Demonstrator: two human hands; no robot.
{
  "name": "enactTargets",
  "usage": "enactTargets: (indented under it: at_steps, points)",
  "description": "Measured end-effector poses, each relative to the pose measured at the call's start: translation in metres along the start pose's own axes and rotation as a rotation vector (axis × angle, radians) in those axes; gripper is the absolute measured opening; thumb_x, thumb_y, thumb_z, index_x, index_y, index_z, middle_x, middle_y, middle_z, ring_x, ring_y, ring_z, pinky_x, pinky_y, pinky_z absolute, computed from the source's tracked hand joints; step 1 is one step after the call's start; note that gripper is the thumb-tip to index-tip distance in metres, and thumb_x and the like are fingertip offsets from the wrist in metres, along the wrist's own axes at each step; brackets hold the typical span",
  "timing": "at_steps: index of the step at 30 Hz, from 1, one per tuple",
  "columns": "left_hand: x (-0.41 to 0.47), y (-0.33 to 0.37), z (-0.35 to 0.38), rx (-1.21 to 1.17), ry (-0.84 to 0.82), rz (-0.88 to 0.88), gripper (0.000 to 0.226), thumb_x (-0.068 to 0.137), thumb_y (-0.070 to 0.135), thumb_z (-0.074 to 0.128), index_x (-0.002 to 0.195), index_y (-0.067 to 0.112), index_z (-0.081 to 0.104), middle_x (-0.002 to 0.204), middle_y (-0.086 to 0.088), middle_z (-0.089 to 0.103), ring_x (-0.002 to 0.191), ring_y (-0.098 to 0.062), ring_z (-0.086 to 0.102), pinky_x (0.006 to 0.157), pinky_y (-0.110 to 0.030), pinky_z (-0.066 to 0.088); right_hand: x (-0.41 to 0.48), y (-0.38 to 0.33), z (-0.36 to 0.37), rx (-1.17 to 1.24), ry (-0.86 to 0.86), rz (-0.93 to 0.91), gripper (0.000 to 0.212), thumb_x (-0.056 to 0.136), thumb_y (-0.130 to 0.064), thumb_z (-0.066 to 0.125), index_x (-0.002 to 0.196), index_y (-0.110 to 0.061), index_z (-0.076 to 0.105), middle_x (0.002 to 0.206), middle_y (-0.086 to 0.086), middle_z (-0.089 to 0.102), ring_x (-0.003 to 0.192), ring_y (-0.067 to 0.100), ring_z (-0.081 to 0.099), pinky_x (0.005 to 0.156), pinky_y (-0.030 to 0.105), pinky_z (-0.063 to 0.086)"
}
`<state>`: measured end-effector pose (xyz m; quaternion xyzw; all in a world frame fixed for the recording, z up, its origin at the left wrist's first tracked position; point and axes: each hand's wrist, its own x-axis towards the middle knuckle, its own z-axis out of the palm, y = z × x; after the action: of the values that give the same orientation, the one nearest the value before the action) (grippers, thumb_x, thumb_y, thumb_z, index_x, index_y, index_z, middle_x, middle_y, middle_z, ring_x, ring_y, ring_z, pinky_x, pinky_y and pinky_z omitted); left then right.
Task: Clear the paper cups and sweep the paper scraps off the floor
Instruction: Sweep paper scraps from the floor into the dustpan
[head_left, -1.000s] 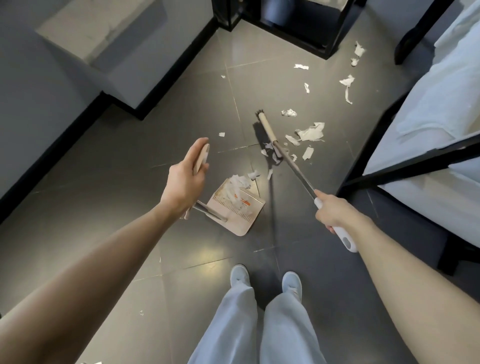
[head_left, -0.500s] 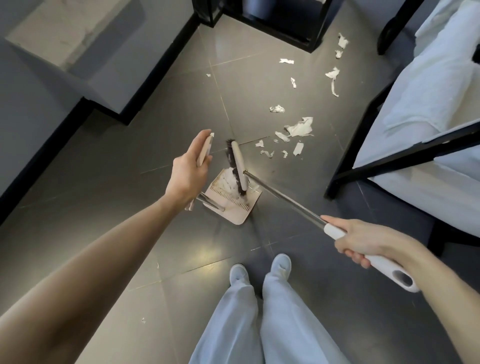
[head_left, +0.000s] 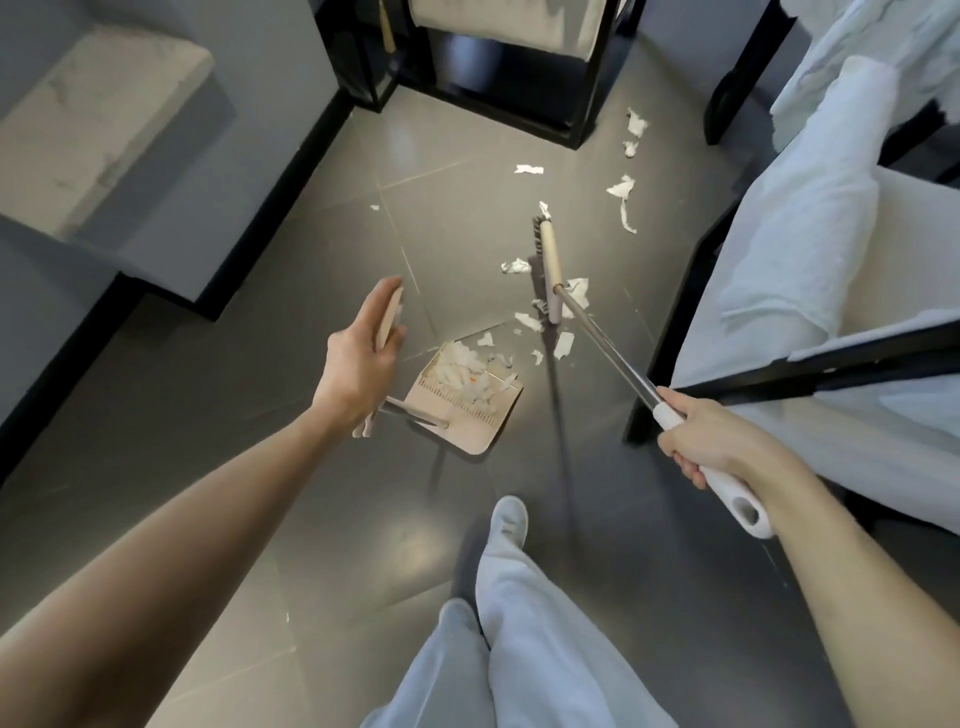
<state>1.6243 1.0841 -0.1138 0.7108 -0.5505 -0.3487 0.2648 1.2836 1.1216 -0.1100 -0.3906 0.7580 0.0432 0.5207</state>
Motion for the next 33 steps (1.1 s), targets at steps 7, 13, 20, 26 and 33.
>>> enactTargets:
  at_steps: [7, 13, 20, 26, 33]
  points:
    - [0.063, 0.038, 0.027, 0.065, -0.080, 0.046, 0.048, 0.100, 0.017, 0.047, 0.142, 0.039, 0.039, 0.107, 0.000, 0.060, 0.073, -0.017, 0.056, 0.073, -0.026, 0.044, 0.069, -0.033, -0.048, -0.273, 0.105, 0.009, 0.077, 0.080, 0.000, 0.043, 0.151, -0.023, 0.027, 0.080, 0.008, 0.058, 0.081, 0.031, 0.058, 0.062, 0.032, 0.048]
    - [0.100, 0.050, 0.038, 0.050, -0.056, 0.057, 0.049, 0.099, 0.014, 0.048, 0.142, 0.036, 0.041, 0.109, 0.001, 0.060, 0.084, -0.020, 0.056, 0.077, -0.026, 0.043, 0.086, -0.043, -0.039, -0.297, -0.053, 0.023, 0.083, 0.080, -0.001, 0.042, 0.153, -0.031, 0.017, 0.065, 0.008, 0.058, 0.055, 0.027, 0.058, 0.055, 0.033, 0.052]
    - [0.111, 0.051, 0.037, 0.016, -0.059, 0.057, 0.049, 0.099, 0.012, 0.048, 0.142, 0.035, 0.041, 0.131, 0.002, 0.057, 0.111, -0.021, 0.056, 0.099, -0.030, 0.043, 0.040, -0.036, 0.008, -0.183, -0.235, 0.065, 0.083, 0.083, -0.008, 0.044, 0.150, -0.045, 0.012, 0.059, 0.007, 0.059, 0.043, 0.016, 0.049, 0.052, 0.025, 0.048]
    - [0.083, 0.026, 0.022, -0.033, -0.066, 0.083, 0.049, 0.100, 0.015, 0.047, 0.143, 0.036, 0.039, 0.141, 0.003, 0.050, 0.122, -0.018, 0.050, 0.103, -0.025, 0.036, -0.008, -0.021, 0.041, -0.053, -0.264, 0.067, 0.084, 0.081, -0.007, 0.046, 0.149, -0.049, 0.019, 0.063, 0.007, 0.056, 0.046, 0.016, 0.046, 0.051, 0.027, 0.047]
    - [0.015, -0.028, -0.017, -0.082, -0.042, 0.133, 0.046, 0.101, 0.022, 0.047, 0.144, 0.035, 0.037, 0.141, 0.005, 0.050, 0.124, -0.019, 0.052, 0.106, -0.029, 0.038, -0.078, -0.003, 0.095, 0.120, -0.152, 0.035, 0.081, 0.082, -0.003, 0.050, 0.147, -0.046, 0.026, 0.056, 0.003, 0.054, 0.047, 0.016, 0.044, 0.046, 0.027, 0.042]
